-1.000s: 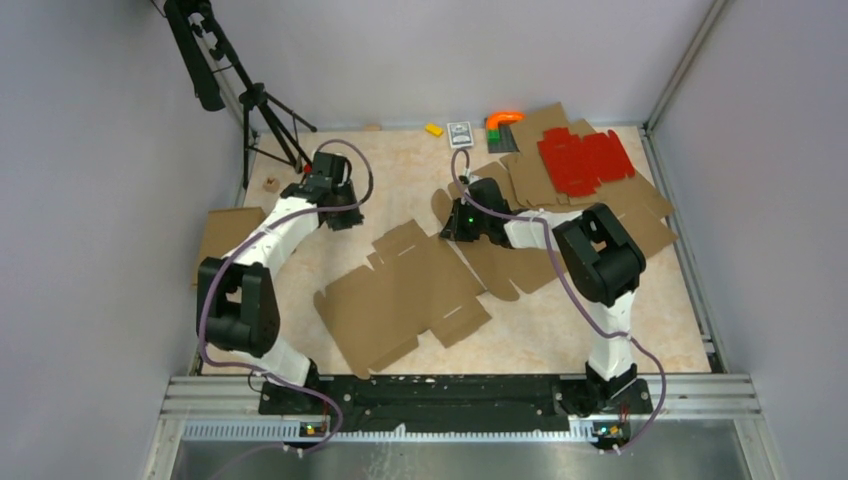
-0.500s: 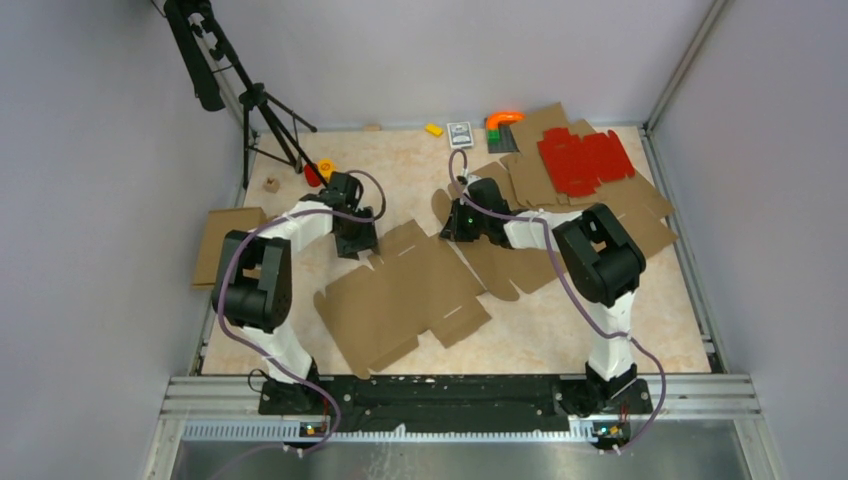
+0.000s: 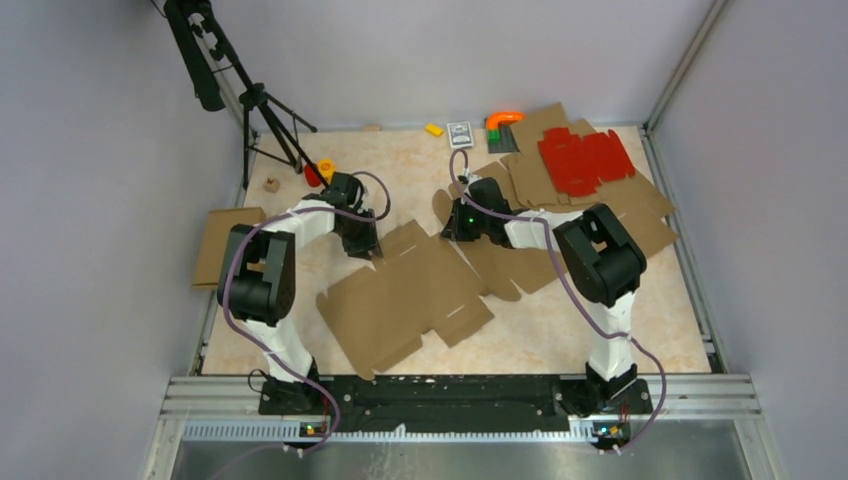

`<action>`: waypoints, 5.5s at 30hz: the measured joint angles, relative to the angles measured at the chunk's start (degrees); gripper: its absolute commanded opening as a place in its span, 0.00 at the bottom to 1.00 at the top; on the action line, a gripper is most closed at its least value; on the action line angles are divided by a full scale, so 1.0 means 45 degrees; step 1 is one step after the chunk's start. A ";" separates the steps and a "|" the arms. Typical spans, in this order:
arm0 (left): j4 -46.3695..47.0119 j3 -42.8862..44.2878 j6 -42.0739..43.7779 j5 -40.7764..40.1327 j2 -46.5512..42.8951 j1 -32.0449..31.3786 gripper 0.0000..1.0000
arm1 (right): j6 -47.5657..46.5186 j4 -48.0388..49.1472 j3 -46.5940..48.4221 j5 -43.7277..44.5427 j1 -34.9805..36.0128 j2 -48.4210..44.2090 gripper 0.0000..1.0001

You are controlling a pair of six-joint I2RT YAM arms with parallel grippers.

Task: Fold the paper box

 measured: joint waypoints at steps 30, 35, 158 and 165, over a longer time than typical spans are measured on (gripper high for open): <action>0.1855 -0.1909 -0.1302 0.0894 -0.2293 -0.0073 0.50 | -0.0019 -0.0005 0.0005 0.0000 0.0000 0.0000 0.00; 0.1724 -0.1914 -0.1404 -0.0384 -0.2803 -0.0063 0.53 | -0.0083 -0.0005 0.0005 -0.0010 0.0000 0.0000 0.00; -0.0121 -0.2662 0.5969 -0.7558 -0.2987 -0.7276 0.00 | -0.0102 -0.0306 0.0121 -0.0219 0.0005 0.0015 0.00; -0.0364 -0.2667 0.6237 -0.8466 -0.2497 -0.7995 0.07 | -0.0102 -0.0306 0.0121 -0.0223 0.0005 0.0015 0.00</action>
